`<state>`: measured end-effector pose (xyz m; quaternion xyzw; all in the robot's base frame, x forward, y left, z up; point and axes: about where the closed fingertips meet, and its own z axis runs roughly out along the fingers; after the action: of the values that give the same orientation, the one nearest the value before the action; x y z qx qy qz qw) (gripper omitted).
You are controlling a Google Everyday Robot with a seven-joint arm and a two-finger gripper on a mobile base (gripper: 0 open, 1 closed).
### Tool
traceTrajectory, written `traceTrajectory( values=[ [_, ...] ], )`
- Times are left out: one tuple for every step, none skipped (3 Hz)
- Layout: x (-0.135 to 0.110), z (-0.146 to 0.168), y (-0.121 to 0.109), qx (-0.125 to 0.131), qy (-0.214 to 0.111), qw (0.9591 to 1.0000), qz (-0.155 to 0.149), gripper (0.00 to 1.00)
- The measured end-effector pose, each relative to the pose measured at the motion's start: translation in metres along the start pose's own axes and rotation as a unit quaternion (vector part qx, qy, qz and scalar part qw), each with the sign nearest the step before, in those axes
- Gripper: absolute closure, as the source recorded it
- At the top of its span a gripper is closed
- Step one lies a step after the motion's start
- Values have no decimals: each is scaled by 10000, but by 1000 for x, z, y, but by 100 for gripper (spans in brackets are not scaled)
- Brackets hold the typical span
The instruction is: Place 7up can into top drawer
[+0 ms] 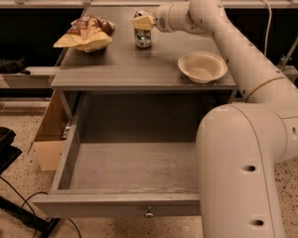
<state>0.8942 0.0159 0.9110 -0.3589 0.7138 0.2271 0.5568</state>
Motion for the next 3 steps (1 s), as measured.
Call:
traceTrajectory(
  values=[
    [-2,0,-1,5,-15,10000,-16,100],
    [-12,-5,1,-34,-92,9999,-98,100],
    [-41,-41,15,-159,-475,9986,-195,100]
  ],
)
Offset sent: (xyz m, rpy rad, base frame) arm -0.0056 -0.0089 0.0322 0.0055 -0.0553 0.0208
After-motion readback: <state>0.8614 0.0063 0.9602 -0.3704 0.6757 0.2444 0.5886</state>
